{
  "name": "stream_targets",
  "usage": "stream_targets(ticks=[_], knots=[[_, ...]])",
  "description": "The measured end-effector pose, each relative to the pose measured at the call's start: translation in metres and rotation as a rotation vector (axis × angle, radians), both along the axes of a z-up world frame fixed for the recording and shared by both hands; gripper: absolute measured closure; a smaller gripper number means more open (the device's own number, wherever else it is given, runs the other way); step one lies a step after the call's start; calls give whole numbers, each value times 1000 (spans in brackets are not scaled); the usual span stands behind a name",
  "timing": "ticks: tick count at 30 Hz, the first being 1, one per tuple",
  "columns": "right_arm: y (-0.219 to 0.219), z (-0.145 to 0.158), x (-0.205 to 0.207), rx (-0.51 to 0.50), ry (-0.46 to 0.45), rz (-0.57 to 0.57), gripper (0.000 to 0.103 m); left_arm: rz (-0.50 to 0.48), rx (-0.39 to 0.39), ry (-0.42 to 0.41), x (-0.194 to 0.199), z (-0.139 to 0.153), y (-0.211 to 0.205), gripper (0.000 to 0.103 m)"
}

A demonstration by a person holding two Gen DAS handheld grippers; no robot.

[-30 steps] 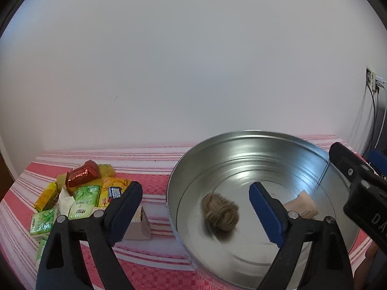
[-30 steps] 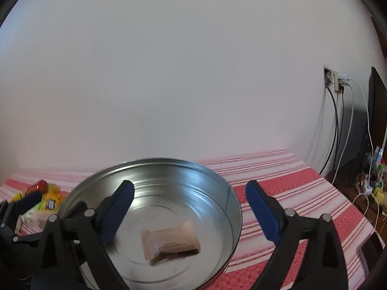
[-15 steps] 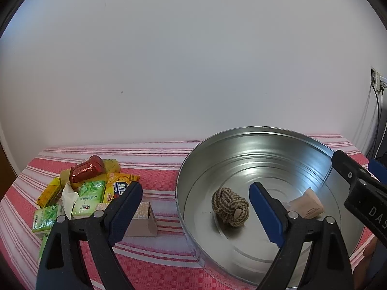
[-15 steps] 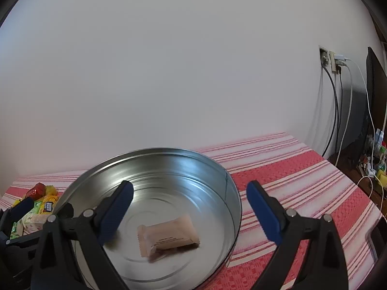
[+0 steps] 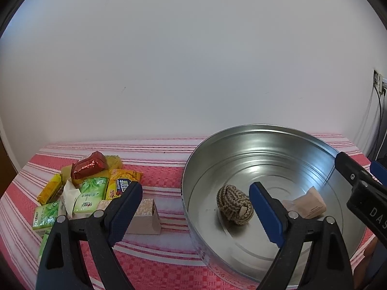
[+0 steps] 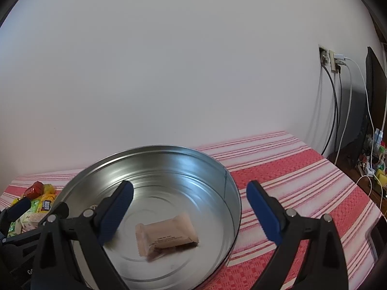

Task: Organize objects
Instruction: 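Withdraw both grippers from the tin back toward the snack pile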

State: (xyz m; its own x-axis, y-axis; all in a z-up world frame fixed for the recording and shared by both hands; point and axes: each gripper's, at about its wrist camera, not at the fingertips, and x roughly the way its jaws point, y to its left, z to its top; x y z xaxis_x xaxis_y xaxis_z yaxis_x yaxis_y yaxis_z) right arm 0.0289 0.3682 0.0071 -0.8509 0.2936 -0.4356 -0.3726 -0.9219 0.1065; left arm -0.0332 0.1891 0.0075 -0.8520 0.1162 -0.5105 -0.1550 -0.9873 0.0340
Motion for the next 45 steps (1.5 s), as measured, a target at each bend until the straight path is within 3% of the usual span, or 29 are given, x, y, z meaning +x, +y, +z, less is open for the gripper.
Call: stream_targets(ticks=[37, 45], knots=[[-19, -2, -2, 84, -2, -13, 7, 25, 5, -14, 0, -7, -28, 12], [-30, -3, 5, 121, 67, -16, 7, 43, -9, -2, 10, -8, -43, 12]])
